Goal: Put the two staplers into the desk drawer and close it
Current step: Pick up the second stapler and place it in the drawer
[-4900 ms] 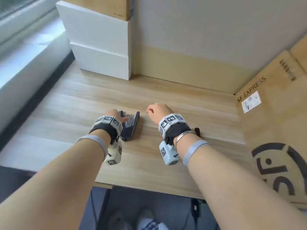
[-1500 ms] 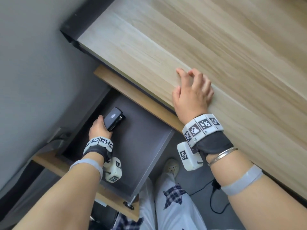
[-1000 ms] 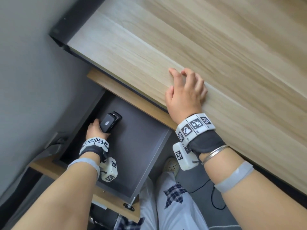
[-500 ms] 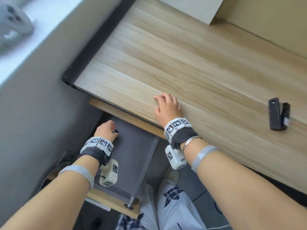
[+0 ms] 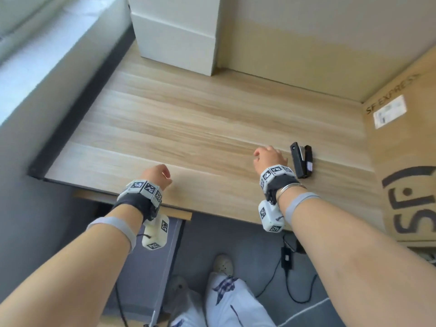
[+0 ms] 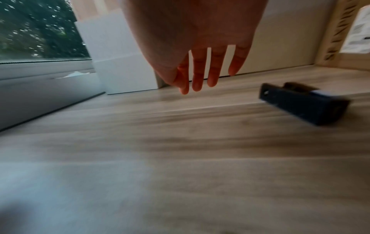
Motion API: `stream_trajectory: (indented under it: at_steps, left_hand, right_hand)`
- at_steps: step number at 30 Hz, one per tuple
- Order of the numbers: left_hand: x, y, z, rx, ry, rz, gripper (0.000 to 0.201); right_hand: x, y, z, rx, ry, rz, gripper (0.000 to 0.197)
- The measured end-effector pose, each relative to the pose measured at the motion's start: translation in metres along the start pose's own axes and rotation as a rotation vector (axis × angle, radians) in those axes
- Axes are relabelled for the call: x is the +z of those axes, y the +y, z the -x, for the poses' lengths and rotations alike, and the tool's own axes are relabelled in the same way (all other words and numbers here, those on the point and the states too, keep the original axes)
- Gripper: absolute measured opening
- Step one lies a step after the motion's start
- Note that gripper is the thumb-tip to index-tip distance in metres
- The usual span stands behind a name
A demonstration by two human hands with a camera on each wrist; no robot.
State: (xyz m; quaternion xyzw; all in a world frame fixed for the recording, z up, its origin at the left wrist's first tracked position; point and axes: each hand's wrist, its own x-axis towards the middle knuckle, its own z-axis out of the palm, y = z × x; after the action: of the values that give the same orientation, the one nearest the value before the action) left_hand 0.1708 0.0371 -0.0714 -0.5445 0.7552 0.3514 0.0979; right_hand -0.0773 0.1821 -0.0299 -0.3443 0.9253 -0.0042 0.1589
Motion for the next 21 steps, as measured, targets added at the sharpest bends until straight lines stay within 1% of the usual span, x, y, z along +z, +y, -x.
stream_trajectory:
  at_steps: [3,5,9,13,18,21]
  left_hand:
    - [0.008,0.032,-0.011,0.025,0.008,-0.031,0.021]
    - [0.016,0.053,-0.019,0.044,0.018,-0.028,0.021]
    - [0.032,0.089,-0.035,0.12,0.04,-0.028,0.019]
    - [0.048,0.121,-0.045,0.162,0.038,-0.093,0.022]
    - [0.067,0.149,-0.057,0.161,0.054,-0.127,0.026]
    - [0.072,0.157,-0.059,0.133,0.04,-0.137,0.027]
  right_hand:
    - [-0.014,0.042,-0.015,0.104,0.009,0.004,0.029]
    - [-0.017,0.069,-0.023,0.193,0.029,-0.005,0.03]
    - [-0.017,0.111,-0.036,0.351,0.08,-0.058,0.04]
    - [-0.013,0.133,-0.052,0.474,-0.017,-0.2,0.051]
    - [-0.01,0.146,-0.071,0.544,-0.153,-0.429,0.07]
    - [-0.013,0.152,-0.079,0.56,-0.188,-0.506,0.069]
